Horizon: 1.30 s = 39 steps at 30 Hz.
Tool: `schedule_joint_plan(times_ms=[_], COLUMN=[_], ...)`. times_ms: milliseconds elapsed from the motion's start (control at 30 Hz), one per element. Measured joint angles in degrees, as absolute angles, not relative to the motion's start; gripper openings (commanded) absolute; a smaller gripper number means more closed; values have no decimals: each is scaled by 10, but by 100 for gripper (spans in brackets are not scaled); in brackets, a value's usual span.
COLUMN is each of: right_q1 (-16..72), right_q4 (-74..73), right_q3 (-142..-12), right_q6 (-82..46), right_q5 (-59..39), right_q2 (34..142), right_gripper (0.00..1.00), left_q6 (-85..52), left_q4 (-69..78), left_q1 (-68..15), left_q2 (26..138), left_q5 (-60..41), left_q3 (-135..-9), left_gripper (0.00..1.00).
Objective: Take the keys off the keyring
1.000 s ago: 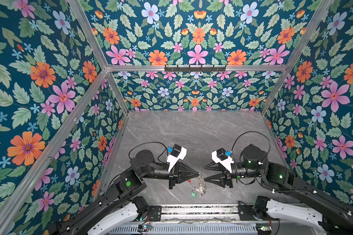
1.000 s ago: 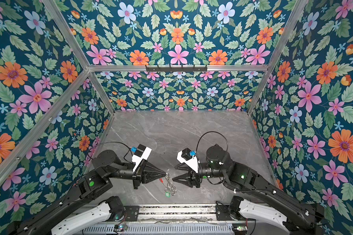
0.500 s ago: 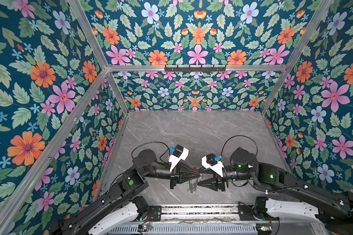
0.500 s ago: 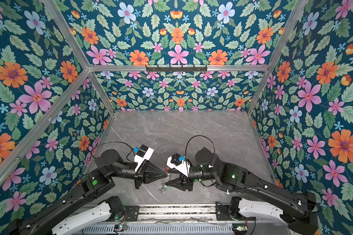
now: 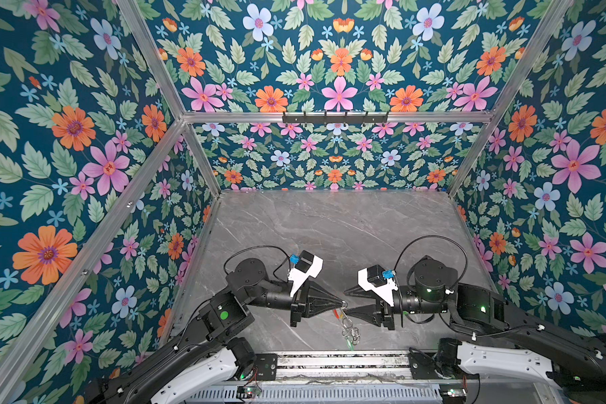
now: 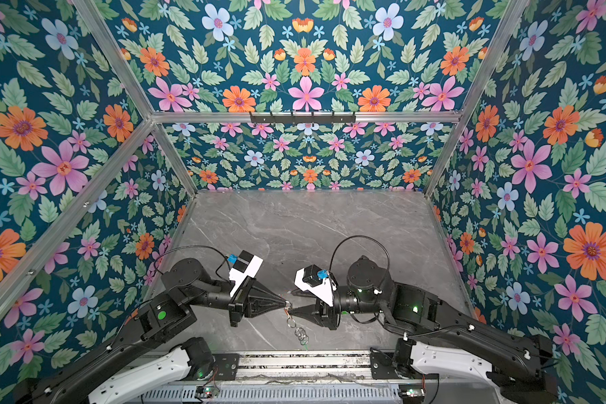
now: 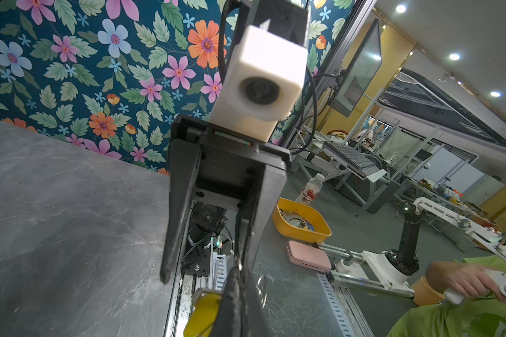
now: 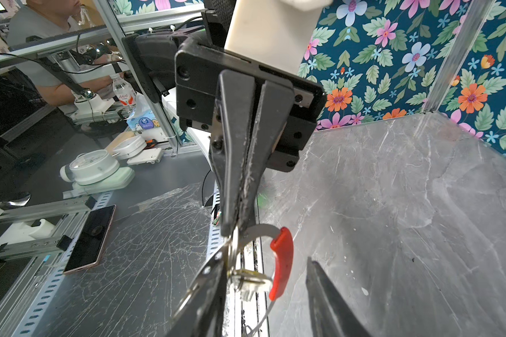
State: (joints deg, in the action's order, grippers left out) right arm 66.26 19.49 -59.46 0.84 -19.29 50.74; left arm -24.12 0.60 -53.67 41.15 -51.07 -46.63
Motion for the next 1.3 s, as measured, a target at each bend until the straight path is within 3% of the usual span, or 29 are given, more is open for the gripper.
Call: schedule_joint_plan(times_ms=[500, 733, 867, 1133, 1300], right_q1=[663, 663, 663, 663, 663], right_q4=[195, 195, 197, 197, 196], right_q3=[-596, -596, -600, -600, -600], right_q6=[13, 13, 17, 17, 17], right_q5=[-196, -195, -193, -191, -191], right_q2=[511, 509, 507, 506, 506], right_gripper=[23, 24, 34, 23, 27], left_q6=[-241, -241, -242, -243, -252], left_q4=[5, 6, 8, 8, 8], left_q1=[-537, -537, -537, -537, -537], left_q2=[406, 406, 406, 407, 403], left_q5=[-503, -500, -499, -497, -494], left_q3=[-466, -465, -463, -463, -463], left_gripper=[0, 0, 0, 0, 0])
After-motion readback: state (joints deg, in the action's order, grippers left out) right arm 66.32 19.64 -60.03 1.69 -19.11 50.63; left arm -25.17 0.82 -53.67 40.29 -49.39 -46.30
